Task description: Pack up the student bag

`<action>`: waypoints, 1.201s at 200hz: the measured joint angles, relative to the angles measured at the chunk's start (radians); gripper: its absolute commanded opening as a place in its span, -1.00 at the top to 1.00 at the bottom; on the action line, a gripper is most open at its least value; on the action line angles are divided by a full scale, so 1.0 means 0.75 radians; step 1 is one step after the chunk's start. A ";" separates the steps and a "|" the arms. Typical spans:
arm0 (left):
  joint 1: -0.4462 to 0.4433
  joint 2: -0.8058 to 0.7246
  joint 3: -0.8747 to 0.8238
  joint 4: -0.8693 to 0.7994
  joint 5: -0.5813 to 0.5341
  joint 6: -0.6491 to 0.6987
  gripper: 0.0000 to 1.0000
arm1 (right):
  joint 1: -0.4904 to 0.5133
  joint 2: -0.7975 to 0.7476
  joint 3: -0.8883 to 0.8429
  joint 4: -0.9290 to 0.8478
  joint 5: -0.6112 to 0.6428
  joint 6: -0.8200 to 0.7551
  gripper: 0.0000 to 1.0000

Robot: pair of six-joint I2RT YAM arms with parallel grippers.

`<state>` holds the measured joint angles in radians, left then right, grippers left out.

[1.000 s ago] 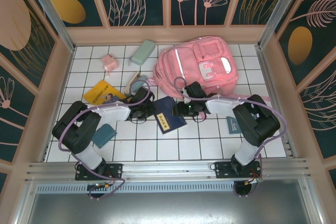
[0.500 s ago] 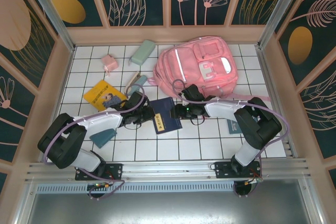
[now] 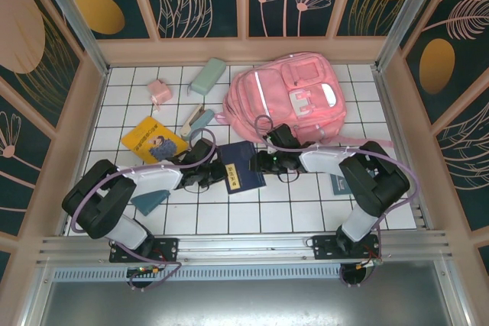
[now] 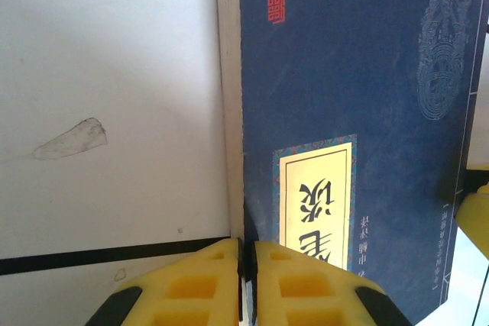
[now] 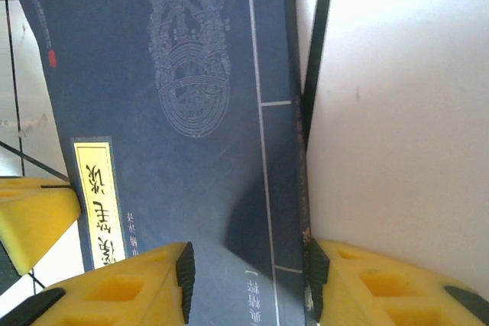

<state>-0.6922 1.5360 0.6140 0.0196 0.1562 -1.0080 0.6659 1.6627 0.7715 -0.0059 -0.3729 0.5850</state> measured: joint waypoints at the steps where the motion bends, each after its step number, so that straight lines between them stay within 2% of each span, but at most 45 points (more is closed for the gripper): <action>1: 0.001 0.000 -0.002 0.004 0.001 -0.003 0.76 | -0.001 -0.002 -0.005 0.008 -0.005 0.003 0.17; 46: 0.013 -0.016 -0.031 0.046 -0.028 -0.009 0.77 | -0.040 -0.055 -0.115 0.168 -0.128 0.149 0.27; 63: 0.018 -0.018 -0.034 0.054 -0.056 -0.008 0.76 | -0.054 -0.087 -0.130 0.210 -0.182 0.193 0.37; 101: 0.018 -0.021 -0.039 0.062 -0.076 -0.008 0.76 | -0.068 -0.144 -0.125 0.339 -0.293 0.231 0.35; 147: 0.010 -0.016 -0.040 0.087 -0.055 -0.009 0.74 | -0.041 -0.086 -0.092 0.289 -0.337 0.219 0.31; 165: 0.008 -0.017 -0.040 0.086 -0.054 -0.009 0.74 | -0.039 -0.061 -0.085 0.253 -0.333 0.202 0.61; 176: 0.008 -0.022 -0.040 0.075 -0.055 -0.009 0.73 | -0.040 -0.057 -0.084 0.221 -0.321 0.211 0.88; 185: 0.007 -0.031 -0.040 0.059 -0.054 -0.008 0.71 | -0.041 -0.056 -0.083 0.207 -0.312 0.207 0.99; 216: -0.001 -0.107 -0.040 -0.088 -0.112 -0.003 0.47 | -0.032 -0.058 -0.078 0.181 -0.318 0.215 1.00; 240: 0.018 -0.242 -0.031 -0.239 -0.179 0.019 0.26 | -0.026 -0.099 -0.078 0.150 -0.326 0.215 1.00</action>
<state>-0.6788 1.3548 0.5907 -0.1593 0.0223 -0.9936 0.6464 1.5883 0.7132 0.1062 -0.6170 0.7464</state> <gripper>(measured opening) 0.317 0.113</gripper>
